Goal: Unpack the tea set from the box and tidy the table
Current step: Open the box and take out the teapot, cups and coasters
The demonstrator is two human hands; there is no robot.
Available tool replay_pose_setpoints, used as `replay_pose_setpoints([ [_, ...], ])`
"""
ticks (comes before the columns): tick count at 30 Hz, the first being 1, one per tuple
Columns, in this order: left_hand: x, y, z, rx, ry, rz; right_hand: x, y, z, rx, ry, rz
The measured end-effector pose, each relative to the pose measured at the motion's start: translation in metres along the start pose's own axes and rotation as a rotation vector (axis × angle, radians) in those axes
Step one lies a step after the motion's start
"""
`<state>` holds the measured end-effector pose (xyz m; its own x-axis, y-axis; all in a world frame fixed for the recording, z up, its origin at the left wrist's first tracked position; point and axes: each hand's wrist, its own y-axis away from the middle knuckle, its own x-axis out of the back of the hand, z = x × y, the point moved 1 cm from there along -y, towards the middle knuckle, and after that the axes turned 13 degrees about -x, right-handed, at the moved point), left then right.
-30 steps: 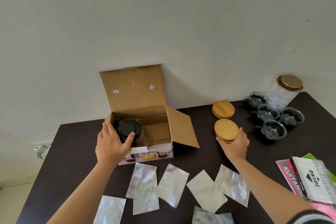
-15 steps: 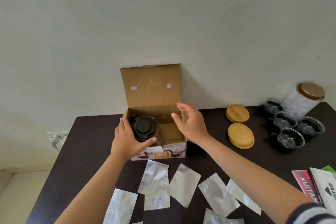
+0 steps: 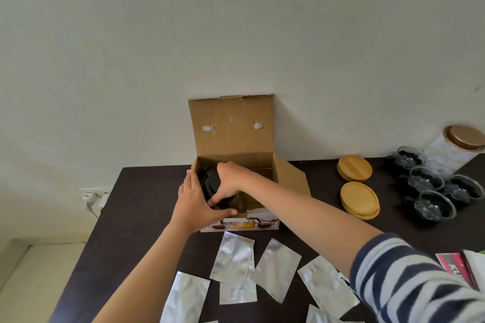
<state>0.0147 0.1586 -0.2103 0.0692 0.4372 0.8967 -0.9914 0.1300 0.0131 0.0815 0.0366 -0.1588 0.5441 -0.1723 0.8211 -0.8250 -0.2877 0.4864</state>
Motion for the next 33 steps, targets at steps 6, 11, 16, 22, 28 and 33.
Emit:
replay_pose_setpoints([
  [6,0.0,0.001,0.0,0.002,0.021,0.018,-0.009,0.001,0.007,0.042,-0.016,0.115],
  [11,0.001,0.002,0.0,0.003,0.029,0.022,0.0,0.011,0.017,0.062,-0.079,0.189],
  [16,0.001,0.003,0.003,0.015,0.028,0.016,0.042,0.046,0.034,0.105,-0.222,0.229],
  [22,0.003,0.004,0.005,0.014,0.033,0.01,0.099,0.095,0.086,0.086,-0.393,0.332],
  [28,0.002,0.003,0.008,0.037,0.003,0.001,0.126,0.115,0.155,-0.085,-0.326,0.452],
  [33,0.001,0.003,0.008,0.046,0.005,0.006,0.108,0.096,0.191,-0.251,-0.285,0.406],
])
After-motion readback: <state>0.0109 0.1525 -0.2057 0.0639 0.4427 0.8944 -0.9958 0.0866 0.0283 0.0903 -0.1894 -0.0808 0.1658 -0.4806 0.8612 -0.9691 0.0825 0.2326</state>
